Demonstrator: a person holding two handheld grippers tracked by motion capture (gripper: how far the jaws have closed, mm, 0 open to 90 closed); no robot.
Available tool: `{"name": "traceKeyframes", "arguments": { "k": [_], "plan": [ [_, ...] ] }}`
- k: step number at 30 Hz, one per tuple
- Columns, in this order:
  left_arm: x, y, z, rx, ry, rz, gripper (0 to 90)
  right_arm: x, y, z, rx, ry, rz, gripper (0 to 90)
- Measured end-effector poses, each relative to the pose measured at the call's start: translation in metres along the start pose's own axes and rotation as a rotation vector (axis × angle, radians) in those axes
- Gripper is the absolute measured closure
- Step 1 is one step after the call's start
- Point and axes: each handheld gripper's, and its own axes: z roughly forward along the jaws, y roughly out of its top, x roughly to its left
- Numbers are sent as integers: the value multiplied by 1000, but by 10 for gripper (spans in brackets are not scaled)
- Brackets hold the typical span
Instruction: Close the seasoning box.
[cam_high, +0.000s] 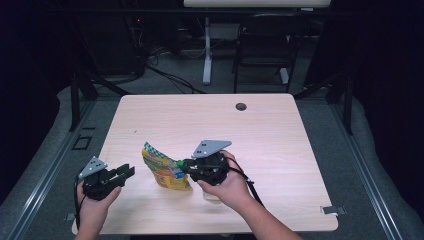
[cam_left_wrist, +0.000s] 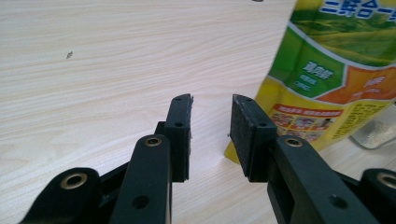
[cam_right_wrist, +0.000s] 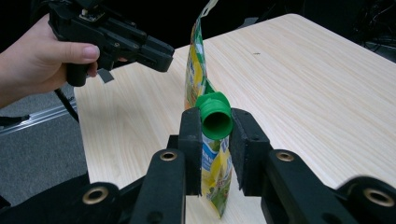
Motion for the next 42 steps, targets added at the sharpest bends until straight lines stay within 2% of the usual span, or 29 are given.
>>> {"name": "traceKeyframes", "arguments": {
  "k": [9, 10, 18, 23, 31, 37, 42],
  "plan": [
    [0, 0, -1, 1, 1, 2, 687, -4, -9, -14, 15, 10, 6, 752],
    [0, 0, 0, -12, 3, -1, 687, -4, -9, -15, 16, 6, 5, 751],
    [0, -1, 0, -13, 2, -5, 686, -4, -9, -16, 24, 2, 0, 745],
    [1, 0, -1, -4, 0, -3, 685, -4, -6, -18, 22, 10, 9, 692],
    [0, -1, 0, -11, -1, -2, 685, -3, 6, -18, 17, -3, -15, 661],
    [0, -1, 1, -8, -4, -4, 685, -3, 22, -12, 6, 6, -11, 658],
    [0, -2, 2, -9, -5, -3, 685, -4, 37, -4, 21, 5, -13, 655]
  ]
}}
